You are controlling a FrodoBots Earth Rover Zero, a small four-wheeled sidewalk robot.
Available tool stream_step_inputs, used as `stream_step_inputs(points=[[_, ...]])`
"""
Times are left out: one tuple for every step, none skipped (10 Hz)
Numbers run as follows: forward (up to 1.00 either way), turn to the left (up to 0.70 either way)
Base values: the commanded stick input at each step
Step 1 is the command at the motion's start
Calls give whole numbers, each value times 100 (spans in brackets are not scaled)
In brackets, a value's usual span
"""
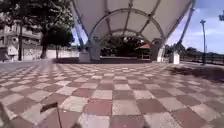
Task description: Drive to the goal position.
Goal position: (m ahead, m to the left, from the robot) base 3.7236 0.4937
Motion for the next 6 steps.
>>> stream_step_inputs(points=[[70, 0], [70, 0], [70, 0], [70, 0], [70, 0], [70, 0]])
